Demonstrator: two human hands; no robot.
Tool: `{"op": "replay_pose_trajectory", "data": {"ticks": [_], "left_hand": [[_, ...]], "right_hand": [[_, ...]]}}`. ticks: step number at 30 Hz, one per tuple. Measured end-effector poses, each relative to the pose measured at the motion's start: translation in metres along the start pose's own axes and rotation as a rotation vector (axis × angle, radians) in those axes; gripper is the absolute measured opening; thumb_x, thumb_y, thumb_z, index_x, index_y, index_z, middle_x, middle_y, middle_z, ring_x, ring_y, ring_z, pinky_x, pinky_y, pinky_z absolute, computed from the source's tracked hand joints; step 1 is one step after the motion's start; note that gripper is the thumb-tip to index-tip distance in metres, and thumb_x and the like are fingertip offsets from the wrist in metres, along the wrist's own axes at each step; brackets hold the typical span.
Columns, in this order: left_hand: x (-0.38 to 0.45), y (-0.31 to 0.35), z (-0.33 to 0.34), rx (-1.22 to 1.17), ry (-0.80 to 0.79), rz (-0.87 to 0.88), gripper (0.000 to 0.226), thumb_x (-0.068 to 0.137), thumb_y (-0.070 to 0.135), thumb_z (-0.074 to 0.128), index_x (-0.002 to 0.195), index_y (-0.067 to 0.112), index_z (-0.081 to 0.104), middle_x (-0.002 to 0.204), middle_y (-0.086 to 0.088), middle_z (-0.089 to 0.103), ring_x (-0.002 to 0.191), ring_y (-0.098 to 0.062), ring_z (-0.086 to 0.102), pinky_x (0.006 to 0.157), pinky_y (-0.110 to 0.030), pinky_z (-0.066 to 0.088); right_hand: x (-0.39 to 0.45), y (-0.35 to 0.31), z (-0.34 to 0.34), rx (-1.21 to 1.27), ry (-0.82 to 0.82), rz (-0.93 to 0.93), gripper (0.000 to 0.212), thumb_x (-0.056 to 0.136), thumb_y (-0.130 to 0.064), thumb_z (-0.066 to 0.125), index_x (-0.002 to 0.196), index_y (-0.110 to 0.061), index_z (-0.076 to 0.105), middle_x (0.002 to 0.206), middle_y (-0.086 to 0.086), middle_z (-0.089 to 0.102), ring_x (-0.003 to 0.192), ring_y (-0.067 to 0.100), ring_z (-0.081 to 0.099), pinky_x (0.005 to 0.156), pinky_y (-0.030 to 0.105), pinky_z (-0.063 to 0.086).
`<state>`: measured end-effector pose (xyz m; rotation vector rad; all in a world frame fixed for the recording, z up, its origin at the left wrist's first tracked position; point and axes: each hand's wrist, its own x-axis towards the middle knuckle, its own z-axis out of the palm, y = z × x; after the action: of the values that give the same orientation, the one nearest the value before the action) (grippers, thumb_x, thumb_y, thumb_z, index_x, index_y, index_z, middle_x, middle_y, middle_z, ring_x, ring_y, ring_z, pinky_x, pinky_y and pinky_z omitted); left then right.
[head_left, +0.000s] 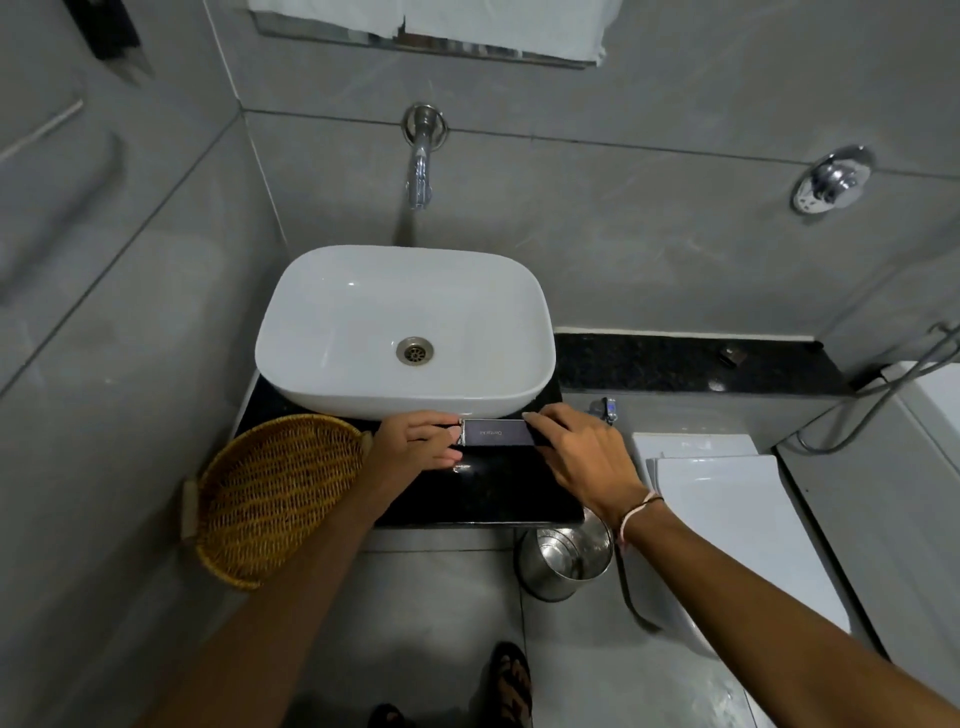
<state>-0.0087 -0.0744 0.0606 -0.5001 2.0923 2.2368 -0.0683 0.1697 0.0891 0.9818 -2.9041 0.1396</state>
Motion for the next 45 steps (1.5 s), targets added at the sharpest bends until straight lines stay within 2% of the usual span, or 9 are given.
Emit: {"op": "replay_pose_trajectory", "data": {"ticks": [8, 16, 20, 23, 29, 34, 39, 42, 45], "left_hand": [[-0.004, 0.018, -0.02, -0.177, 0.051, 0.028, 0.027, 0.083, -0.002, 0.076, 0.11, -0.003, 0.072, 0.094, -0.027, 0.077, 0.086, -0.037, 0.077, 0.073, -0.029, 0.065], [0.002, -0.004, -0.024, -0.249, 0.085, -0.072, 0.03, 0.091, -0.003, 0.059, 0.106, 0.017, 0.077, 0.102, -0.023, 0.076, 0.091, -0.034, 0.078, 0.073, -0.031, 0.065], [0.012, -0.019, -0.024, -0.413, -0.019, -0.212, 0.024, 0.105, 0.008, 0.042, 0.108, 0.006, 0.066, 0.121, -0.029, 0.065, 0.095, -0.036, 0.076, 0.076, -0.038, 0.066], [0.017, -0.025, -0.017, -0.71, 0.013, -0.286, 0.05, 0.109, 0.033, 0.022, 0.111, 0.002, 0.061, 0.122, -0.03, 0.063, 0.095, -0.037, 0.075, 0.083, -0.048, 0.062], [0.022, -0.017, 0.009, -0.872, 0.061, -0.342, 0.045, 0.101, 0.045, 0.05, 0.109, 0.005, 0.069, 0.111, -0.022, 0.073, 0.1, -0.034, 0.075, 0.081, -0.042, 0.06], [0.022, -0.01, 0.017, -0.948, 0.106, -0.377, 0.036, 0.101, 0.035, 0.055, 0.106, 0.002, 0.069, 0.109, -0.023, 0.072, 0.089, -0.034, 0.078, 0.074, -0.041, 0.062], [0.019, -0.01, 0.014, -0.92, 0.146, -0.364, 0.029, 0.096, 0.015, 0.065, 0.118, -0.003, 0.06, 0.118, -0.027, 0.068, 0.099, -0.038, 0.074, 0.073, -0.042, 0.065], [0.017, -0.01, 0.009, -0.874, 0.157, -0.357, 0.022, 0.091, 0.009, 0.07, 0.109, -0.002, 0.063, 0.113, -0.027, 0.069, 0.091, -0.036, 0.077, 0.07, -0.041, 0.065], [0.016, -0.019, -0.001, -0.843, 0.096, -0.303, 0.013, 0.096, 0.011, 0.064, 0.103, 0.001, 0.069, 0.117, -0.024, 0.069, 0.1, -0.035, 0.075, 0.075, -0.038, 0.064]], "right_hand": [[0.035, -0.005, -0.014, -0.049, 0.133, -0.149, 0.044, 0.086, -0.023, 0.073, 0.129, -0.021, 0.062, 0.118, 0.004, 0.07, 0.1, 0.029, 0.068, 0.09, 0.04, 0.054], [0.036, 0.005, -0.014, -0.036, 0.183, -0.233, 0.045, 0.094, -0.025, 0.066, 0.137, -0.024, 0.054, 0.124, 0.0, 0.066, 0.11, 0.024, 0.061, 0.099, 0.042, 0.048], [0.039, 0.005, -0.023, -0.077, 0.188, -0.289, 0.037, 0.096, -0.029, 0.062, 0.133, -0.024, 0.057, 0.126, -0.001, 0.067, 0.112, 0.022, 0.063, 0.101, 0.044, 0.046], [0.05, 0.005, -0.039, -0.183, 0.175, -0.347, 0.041, 0.094, -0.026, 0.067, 0.133, -0.025, 0.056, 0.125, 0.0, 0.066, 0.113, 0.024, 0.062, 0.106, 0.048, 0.042], [0.067, 0.0, -0.072, -0.413, 0.083, -0.445, 0.056, 0.089, -0.016, 0.07, 0.14, -0.024, 0.049, 0.129, 0.002, 0.062, 0.121, 0.027, 0.056, 0.114, 0.058, 0.03], [0.069, -0.002, -0.083, -0.437, 0.076, -0.459, 0.057, 0.085, -0.012, 0.074, 0.138, -0.022, 0.054, 0.128, 0.005, 0.065, 0.12, 0.029, 0.058, 0.114, 0.061, 0.031], [0.07, 0.001, -0.087, -0.437, 0.088, -0.461, 0.065, 0.074, -0.01, 0.084, 0.133, -0.021, 0.059, 0.123, 0.006, 0.068, 0.115, 0.031, 0.061, 0.112, 0.062, 0.034], [0.07, 0.004, -0.088, -0.434, 0.094, -0.453, 0.066, 0.074, -0.013, 0.086, 0.132, -0.023, 0.059, 0.122, 0.005, 0.069, 0.115, 0.03, 0.062, 0.112, 0.061, 0.034], [0.071, 0.008, -0.085, -0.419, 0.108, -0.443, 0.065, 0.073, -0.013, 0.086, 0.131, -0.024, 0.059, 0.122, 0.003, 0.069, 0.114, 0.029, 0.062, 0.112, 0.061, 0.033]]}}
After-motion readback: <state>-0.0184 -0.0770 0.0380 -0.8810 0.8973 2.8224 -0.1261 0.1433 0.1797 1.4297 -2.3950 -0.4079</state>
